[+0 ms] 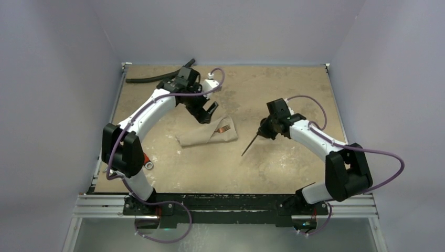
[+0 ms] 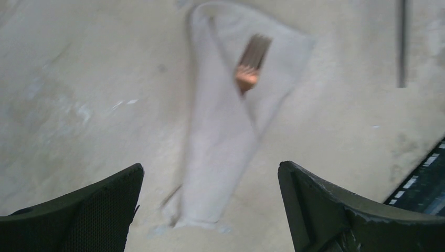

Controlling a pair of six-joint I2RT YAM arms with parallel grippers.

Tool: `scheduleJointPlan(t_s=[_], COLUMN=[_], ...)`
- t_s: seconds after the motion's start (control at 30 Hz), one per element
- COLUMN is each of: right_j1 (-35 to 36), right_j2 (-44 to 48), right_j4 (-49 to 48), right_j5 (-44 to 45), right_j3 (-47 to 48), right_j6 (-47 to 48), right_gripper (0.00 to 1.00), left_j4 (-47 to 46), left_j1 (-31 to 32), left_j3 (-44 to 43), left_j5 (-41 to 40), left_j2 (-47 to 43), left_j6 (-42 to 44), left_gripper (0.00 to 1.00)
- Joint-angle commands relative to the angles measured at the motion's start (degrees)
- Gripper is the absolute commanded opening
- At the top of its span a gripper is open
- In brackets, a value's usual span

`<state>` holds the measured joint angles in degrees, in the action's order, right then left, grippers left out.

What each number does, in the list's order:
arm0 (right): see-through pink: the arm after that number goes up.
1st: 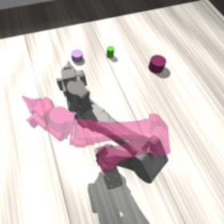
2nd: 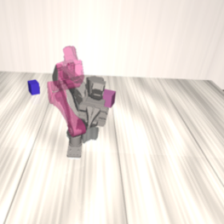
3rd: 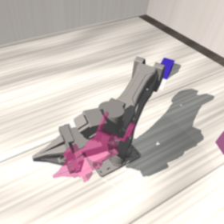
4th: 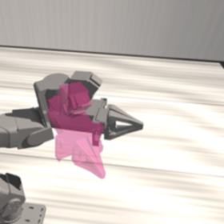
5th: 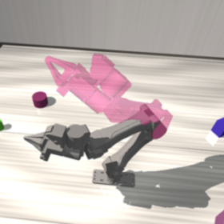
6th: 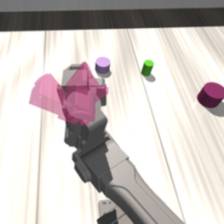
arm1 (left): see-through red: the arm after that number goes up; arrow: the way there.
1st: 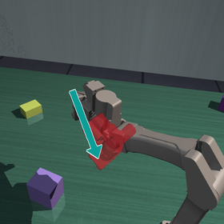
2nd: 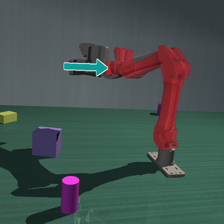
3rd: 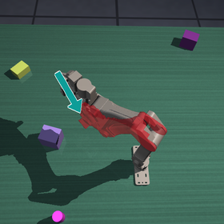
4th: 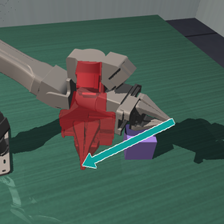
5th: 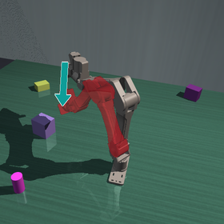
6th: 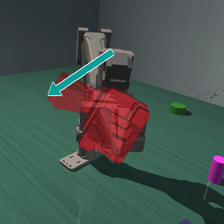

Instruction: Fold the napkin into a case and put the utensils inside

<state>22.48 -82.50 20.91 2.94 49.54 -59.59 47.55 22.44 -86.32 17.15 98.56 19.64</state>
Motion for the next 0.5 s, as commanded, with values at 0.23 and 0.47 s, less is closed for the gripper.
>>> scheduleJointPlan(t_s=[0.23,0.47], right_j1=[0.80,1.52], right_j2=[3.07,2.89], right_j4=[-7.22,-11.65], right_j5=[-3.86,-7.47], right_j3=[10.95,12.28], right_j6=[-8.52,-12.35], right_gripper=[0.00,0.00], left_j4=[-4.71,-7.41], left_j1=[10.04,11.48], left_j3=[-1.54,0.67], left_j5=[19.27,21.76], left_j2=[-1.15,-1.07], left_j6=[-13.40,-17.53], left_gripper=[0.99,0.99])
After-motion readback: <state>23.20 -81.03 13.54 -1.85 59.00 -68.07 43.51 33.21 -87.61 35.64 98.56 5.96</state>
